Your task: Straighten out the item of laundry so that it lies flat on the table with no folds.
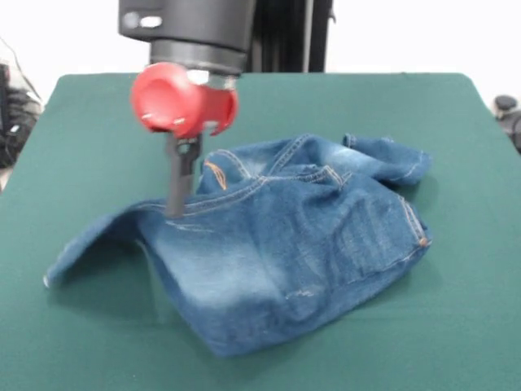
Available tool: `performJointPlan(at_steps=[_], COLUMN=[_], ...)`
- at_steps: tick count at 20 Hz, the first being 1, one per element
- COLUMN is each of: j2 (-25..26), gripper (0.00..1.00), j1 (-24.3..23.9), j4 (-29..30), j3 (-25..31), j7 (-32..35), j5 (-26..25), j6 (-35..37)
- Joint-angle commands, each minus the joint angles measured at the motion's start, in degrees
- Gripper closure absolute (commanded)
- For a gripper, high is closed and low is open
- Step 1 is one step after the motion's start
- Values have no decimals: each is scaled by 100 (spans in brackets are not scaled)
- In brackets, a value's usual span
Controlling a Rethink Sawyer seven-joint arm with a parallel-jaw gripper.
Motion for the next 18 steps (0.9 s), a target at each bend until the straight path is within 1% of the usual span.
performJointPlan(at_steps=[1, 3, 5, 6, 7, 10, 13, 16, 18], j2=[-367, -451, -442, -469, -488, -444, -431, -306, -291], gripper=[100, 100, 100, 100, 100, 100, 100, 100, 100], j1=[764, 877, 883, 983, 1099, 1162, 1307, 1360, 1420], j4=[892, 992, 1149, 1183, 1183, 1208, 1159, 1134, 1156], j3=[-182, -208, -109, -205, -347, -423, -609, -673, -711], j7=[-359, -261, -442, -266, 85, 529, 955, 1156, 1291], j5=[-918, -1140, -1234, -1297, -1356, -1118, -1067, -810, -710], j6=[-968, -1276, -1580, -1588, -1605, -1762, -2059, -2289, -2582])
